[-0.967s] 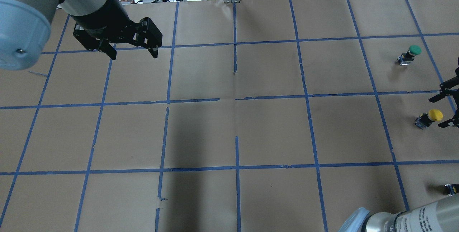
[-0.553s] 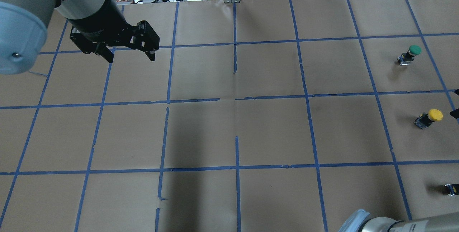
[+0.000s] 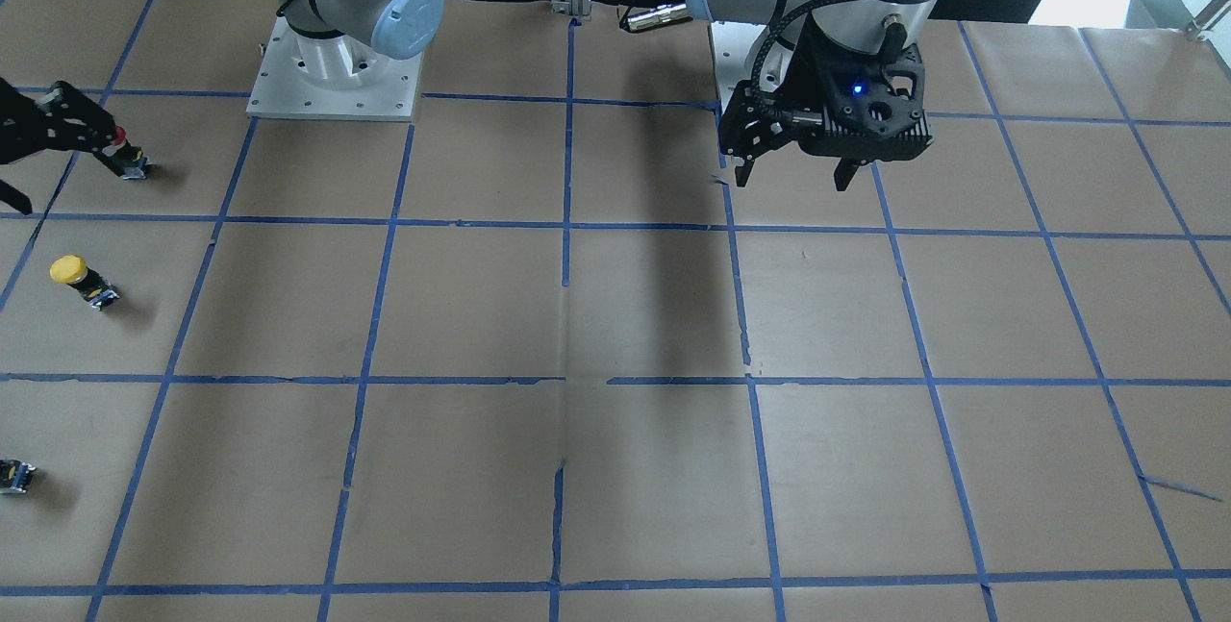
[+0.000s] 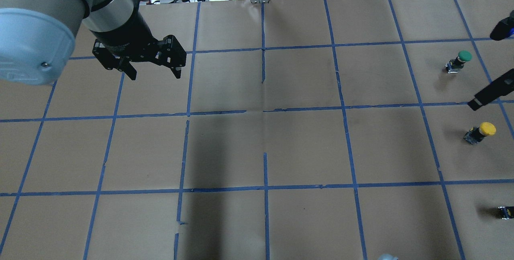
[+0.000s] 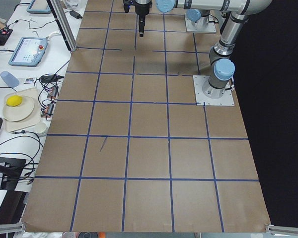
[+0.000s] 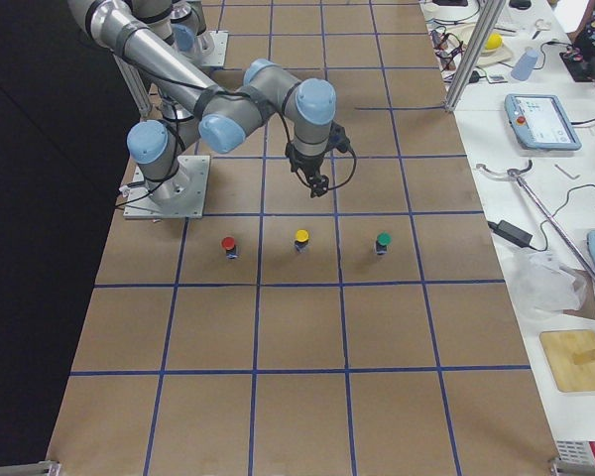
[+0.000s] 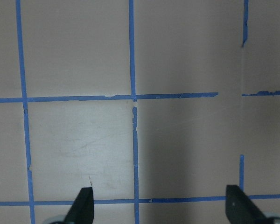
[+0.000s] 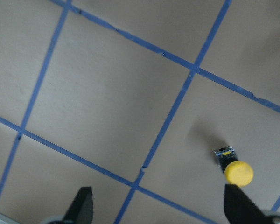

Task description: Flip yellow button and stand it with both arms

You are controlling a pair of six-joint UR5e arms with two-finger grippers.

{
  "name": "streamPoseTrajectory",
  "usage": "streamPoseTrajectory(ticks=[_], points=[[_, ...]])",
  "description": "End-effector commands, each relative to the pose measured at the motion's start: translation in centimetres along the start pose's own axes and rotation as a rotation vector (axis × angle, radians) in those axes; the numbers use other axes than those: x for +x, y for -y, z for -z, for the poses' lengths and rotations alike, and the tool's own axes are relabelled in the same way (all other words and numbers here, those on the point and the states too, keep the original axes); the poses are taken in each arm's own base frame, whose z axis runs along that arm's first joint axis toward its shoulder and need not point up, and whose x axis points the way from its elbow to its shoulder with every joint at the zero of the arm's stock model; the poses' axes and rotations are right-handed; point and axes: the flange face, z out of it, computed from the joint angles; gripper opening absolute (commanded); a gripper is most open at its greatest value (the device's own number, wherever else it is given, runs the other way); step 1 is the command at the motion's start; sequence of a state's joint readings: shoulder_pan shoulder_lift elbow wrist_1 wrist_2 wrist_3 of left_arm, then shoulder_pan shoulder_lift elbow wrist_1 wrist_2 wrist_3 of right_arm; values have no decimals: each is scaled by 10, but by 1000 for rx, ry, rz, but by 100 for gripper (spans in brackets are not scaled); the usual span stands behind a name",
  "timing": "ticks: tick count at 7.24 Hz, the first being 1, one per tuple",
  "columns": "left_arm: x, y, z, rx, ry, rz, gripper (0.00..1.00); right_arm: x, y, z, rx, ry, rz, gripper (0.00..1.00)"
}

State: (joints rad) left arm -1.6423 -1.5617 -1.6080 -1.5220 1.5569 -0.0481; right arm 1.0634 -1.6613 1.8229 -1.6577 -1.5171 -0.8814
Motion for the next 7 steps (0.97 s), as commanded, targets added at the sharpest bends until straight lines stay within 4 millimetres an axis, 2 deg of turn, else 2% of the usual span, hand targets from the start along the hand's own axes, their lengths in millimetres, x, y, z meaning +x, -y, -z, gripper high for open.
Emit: streamPoseTrajectory(ticks=[1,2,3,4,5,7], points=[[4,-8,-9,-31,5,-13,100,-107,17,26,11,-24,-347,100],[-1,-4,-17,-40,10,2,100,-147,10,33,-22,-13,-478,100],[-3,-8,4,1,11,2,100,-173,13,49,-4,-23,-505,100],[-2,-12,-9,-27,15,-2,100,-186,21,72,-28,-11,-577,100],[0,-10,-20,-57,15,-8,100,-185,45,71,-52,-11,-582,100],[-11,29,-59,-115,17,17,100,-218,70,55,-38,-42,-527,100]])
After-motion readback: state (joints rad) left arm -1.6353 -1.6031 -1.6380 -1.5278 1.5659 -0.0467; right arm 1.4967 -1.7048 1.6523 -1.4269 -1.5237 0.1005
